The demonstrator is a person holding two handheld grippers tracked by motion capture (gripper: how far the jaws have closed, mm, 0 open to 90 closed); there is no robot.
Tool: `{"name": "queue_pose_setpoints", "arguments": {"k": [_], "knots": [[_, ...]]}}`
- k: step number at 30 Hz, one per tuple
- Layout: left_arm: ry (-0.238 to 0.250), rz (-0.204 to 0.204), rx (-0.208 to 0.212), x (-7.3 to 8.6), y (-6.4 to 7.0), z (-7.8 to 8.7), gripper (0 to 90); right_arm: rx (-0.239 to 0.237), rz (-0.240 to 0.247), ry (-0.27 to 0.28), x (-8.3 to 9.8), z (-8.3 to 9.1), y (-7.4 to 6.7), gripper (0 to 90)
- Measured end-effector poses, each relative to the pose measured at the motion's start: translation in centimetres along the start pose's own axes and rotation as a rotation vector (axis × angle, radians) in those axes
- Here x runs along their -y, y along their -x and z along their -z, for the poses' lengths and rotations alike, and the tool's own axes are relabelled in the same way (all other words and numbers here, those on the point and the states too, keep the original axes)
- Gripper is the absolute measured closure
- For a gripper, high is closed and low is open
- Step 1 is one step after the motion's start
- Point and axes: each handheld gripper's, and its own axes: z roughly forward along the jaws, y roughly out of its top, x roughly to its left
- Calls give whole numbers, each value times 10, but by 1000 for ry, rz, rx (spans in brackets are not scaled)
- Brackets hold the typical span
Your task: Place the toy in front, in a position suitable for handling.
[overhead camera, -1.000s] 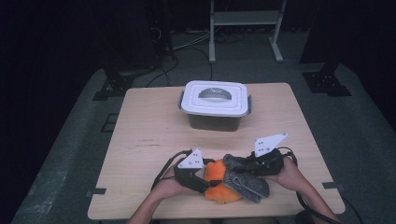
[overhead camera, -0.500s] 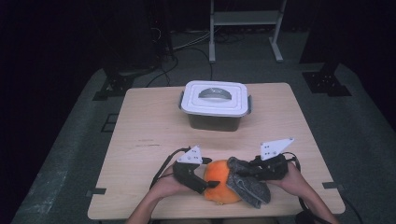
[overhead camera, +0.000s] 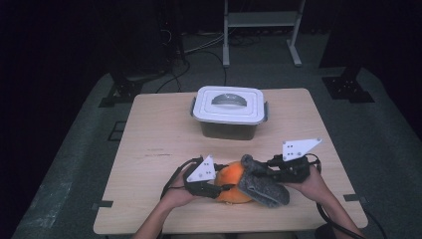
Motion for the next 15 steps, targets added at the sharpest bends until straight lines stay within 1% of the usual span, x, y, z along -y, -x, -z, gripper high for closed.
{"name": "queue_pose_setpoints", "arguments": {"k": [1, 3, 4, 5, 6, 7, 8, 9, 10, 11, 12, 13, 14, 15], "knots": [[0, 5, 3, 2, -1, 0, 429, 4, 1, -7, -2, -3, 2, 766], [-35, 0, -1, 9, -3, -1, 406, 4, 1, -45, -2, -13, 6, 766], [-42, 15, -2, 13, -5, -2, 379, 6, 0, -74, 1, -18, 7, 765], [-32, 62, 13, 17, -8, -1, 339, 5, 4, -97, 4, -24, 7, 765], [-37, 105, 26, 19, -11, -1, 292, 3, -3, -100, 8, -28, 6, 765], [-43, 135, 34, 20, -13, -1, 249, 3, -11, -84, 12, -30, 5, 765], [-33, 172, 36, 20, -15, 0, 208, 3, -16, -75, 13, -32, 5, 765], [-14, 208, 49, 19, -16, 1, 180, 5, -16, -72, 13, -32, 4, 765], [-3, 225, 59, 18, -17, 1, 175, 5, -11, -72, 13, -32, 3, 766], [-3, 232, 62, 16, -17, 0, 171, 0, -8, -71, 11, -33, 1, 765], [-17, 229, 66, 16, -17, -1, 179, -7, -2, -72, 10, -35, -2, 765], [-33, 224, 65, 16, -16, -3, 214, -10, 9, -77, 9, -36, -4, 765], [-36, 215, 66, 17, -15, -3, 241, -7, 19, -87, 8, -36, -7, 765], [-33, 205, 71, 18, -15, -3, 301, -3, 27, -92, 8, -36, -8, 765]]}}
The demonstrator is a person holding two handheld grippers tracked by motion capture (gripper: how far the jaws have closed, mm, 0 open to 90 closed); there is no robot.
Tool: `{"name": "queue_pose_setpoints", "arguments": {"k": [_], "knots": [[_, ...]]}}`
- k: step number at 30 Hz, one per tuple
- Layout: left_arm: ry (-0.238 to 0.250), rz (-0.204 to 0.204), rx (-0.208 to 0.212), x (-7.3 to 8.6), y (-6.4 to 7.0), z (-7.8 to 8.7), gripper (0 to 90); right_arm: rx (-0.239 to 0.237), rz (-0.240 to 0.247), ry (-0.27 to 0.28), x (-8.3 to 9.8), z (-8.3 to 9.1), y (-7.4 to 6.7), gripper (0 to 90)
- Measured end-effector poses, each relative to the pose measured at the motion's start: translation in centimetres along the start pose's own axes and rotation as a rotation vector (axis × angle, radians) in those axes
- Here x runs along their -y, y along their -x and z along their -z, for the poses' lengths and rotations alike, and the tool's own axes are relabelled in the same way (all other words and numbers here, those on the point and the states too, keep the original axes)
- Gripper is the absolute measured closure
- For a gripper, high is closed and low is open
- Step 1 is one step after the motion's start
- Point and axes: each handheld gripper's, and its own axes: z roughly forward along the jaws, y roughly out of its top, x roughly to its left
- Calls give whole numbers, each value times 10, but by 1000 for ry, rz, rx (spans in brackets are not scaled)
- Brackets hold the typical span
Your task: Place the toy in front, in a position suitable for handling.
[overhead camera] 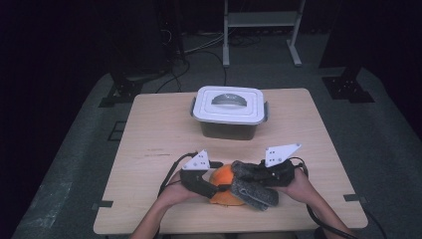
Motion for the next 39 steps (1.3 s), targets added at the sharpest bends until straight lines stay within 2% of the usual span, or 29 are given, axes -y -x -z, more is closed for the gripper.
{"name": "queue_pose_setpoints", "arguments": {"k": [3, 9, 11, 15, 17, 20, 21, 23, 26, 27, 29, 31, 34, 36, 39], "knots": [[-15, -22, -12, 0, 0, 3, 405, -4, -15, 5, 6, 5, 3, 765], [-5, -71, -9, 1, 4, 5, 445, 11, -91, -6, 33, 18, 12, 765], [-1, -94, -30, -1, 6, 5, 465, 12, -96, 7, 32, 20, 12, 765], [37, -182, -92, -7, 9, 6, 495, 16, -80, 48, 20, 22, 14, 765], [36, -212, -113, -8, 9, 6, 496, 26, -71, 57, 14, 21, 17, 765], [35, -185, -104, -4, 4, 6, 474, 23, -76, 59, 12, 16, 20, 765], [42, -154, -92, -2, 2, 6, 452, 19, -80, 58, 13, 14, 21, 764], [35, -89, -68, -2, -1, 7, 331, 12, -88, 59, 16, 9, 19, 764], [23, -40, -60, -3, -3, 7, 206, 5, -70, 64, 12, 4, 12, 763], [12, -47, -57, -2, -3, 7, 215, 3, -61, 64, 10, 2, 10, 762], [-14, -89, -70, 0, 0, 7, 333, 9, -38, 48, 8, 0, 7, 762], [-25, -99, -65, 1, 0, 10, 397, 4, -44, 55, 10, 0, 8, 762], [-24, -78, -56, 7, -5, 14, 427, 13, -57, 39, 18, 1, 11, 762], [-16, -61, -46, 11, -8, 17, 429, 16, -90, 30, 27, 3, 16, 761], [-9, -68, -42, 14, -9, 19, 429, 6, -139, 23, 40, 3, 19, 761]]}}
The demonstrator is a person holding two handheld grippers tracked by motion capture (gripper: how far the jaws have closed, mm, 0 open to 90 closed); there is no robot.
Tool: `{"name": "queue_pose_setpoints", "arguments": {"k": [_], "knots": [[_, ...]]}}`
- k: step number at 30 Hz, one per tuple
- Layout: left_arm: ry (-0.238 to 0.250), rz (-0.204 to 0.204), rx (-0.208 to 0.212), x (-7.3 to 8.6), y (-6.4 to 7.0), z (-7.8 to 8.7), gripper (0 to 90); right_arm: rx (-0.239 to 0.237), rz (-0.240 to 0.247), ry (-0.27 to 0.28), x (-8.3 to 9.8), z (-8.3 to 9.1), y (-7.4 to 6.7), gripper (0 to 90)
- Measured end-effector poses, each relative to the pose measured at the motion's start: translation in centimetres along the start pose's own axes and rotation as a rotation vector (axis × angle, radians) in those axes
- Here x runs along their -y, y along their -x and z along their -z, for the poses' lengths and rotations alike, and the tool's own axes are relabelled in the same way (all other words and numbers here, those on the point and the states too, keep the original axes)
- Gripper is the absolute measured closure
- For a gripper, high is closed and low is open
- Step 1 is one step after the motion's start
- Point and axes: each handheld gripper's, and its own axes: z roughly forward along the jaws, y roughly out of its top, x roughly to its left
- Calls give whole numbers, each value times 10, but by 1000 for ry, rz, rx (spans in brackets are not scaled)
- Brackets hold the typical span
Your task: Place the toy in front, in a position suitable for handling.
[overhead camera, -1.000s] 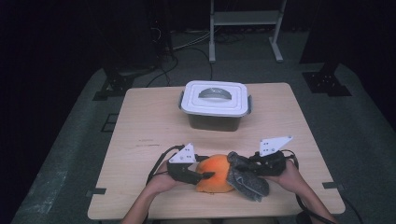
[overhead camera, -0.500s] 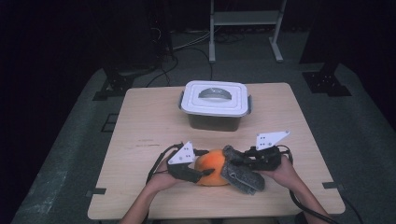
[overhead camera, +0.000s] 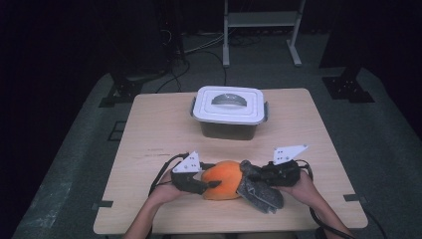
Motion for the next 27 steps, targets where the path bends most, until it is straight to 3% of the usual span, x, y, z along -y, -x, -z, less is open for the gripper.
{"name": "queue_pose_setpoints", "arguments": {"k": [4, 10, 12, 15, 21, 24, 27], "knots": [[-4, -2, -8, -1, 1, 0, 429, 14, 5, -12, -1, 3, -2, 762], [4, -15, -4, -3, 5, -3, 424, -7, 44, 63, -18, 2, -11, 762], [-2, -13, -7, -3, 4, -2, 413, -4, 57, 44, -19, -3, -11, 762], [6, -6, -2, -2, 3, -2, 414, -11, 40, 39, -16, -3, -7, 762], [6, 0, 9, 1, 0, 0, 419, 39, 27, -37, -4, 1, -1, 762], [8, -2, 9, 1, 1, 0, 418, 46, 34, 5, -9, 6, -3, 762], [11, -15, 15, -1, 4, -3, 417, 21, 33, 82, -19, 7, -6, 762]]}}
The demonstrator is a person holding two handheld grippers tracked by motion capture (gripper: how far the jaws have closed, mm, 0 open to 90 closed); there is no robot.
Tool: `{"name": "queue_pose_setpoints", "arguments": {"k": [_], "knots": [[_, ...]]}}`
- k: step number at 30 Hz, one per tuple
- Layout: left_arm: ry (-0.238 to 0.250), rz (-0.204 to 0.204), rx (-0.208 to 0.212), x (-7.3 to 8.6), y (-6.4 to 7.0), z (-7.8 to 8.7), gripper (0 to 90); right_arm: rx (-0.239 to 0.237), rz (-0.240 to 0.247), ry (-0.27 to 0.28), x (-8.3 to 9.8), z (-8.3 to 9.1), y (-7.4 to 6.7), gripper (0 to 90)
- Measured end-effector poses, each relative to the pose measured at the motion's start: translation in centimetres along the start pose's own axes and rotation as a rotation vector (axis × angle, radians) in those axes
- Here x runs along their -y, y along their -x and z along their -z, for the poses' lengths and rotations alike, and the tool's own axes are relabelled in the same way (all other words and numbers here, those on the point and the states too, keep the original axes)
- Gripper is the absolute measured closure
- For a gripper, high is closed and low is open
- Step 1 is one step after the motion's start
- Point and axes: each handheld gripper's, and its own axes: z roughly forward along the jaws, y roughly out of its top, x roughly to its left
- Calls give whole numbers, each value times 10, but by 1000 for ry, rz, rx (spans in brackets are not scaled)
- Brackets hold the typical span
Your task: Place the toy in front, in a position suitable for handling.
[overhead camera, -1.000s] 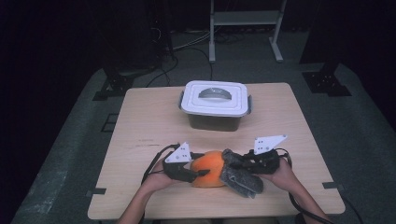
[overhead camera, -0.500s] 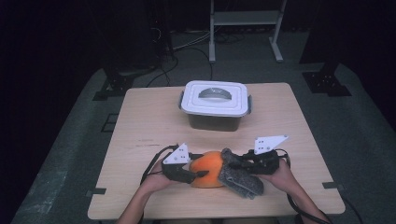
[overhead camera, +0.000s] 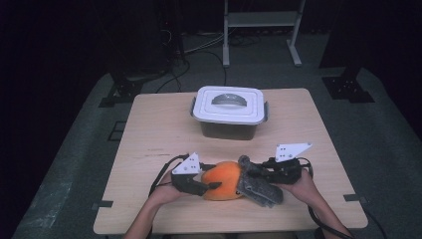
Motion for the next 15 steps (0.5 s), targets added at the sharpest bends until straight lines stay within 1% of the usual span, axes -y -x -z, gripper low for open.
{"name": "queue_pose_setpoints", "arguments": {"k": [1, 3, 5, 7, 8, 9, 11, 12, 13, 14, 15], "knots": [[0, -3, 1, -1, 1, -1, 416, -1, 7, -3, -2, -2, 0, 762], [-2, -3, 5, -1, 1, -1, 410, -4, 13, -30, 0, -9, 0, 762], [2, 12, 10, -2, 1, -1, 372, -19, -2, -25, 5, -10, 2, 762], [16, 50, 37, -4, 0, -1, 272, -18, -3, -32, 6, -9, 1, 762], [16, 50, 37, -4, 0, -1, 220, -15, -1, -34, 8, -8, 1, 763], [26, 79, 35, -5, -2, -2, 182, -12, -1, -40, 9, -8, 1, 762], [-3, 91, 17, -3, -4, -3, 161, -10, -4, -44, 11, -6, 1, 762], [-13, 107, 17, -2, -5, -3, 159, -11, -5, -46, 11, -5, 1, 762], [-16, 125, 27, 0, -7, -4, 160, -8, -2, -49, 11, -4, 1, 762], [-14, 139, 36, 2, -7, -4, 181, 0, 5, -48, 11, -4, 1, 762], [-20, 132, 38, 2, -7, -3, 232, 4, 6, -47, 10, -3, 0, 762]]}}
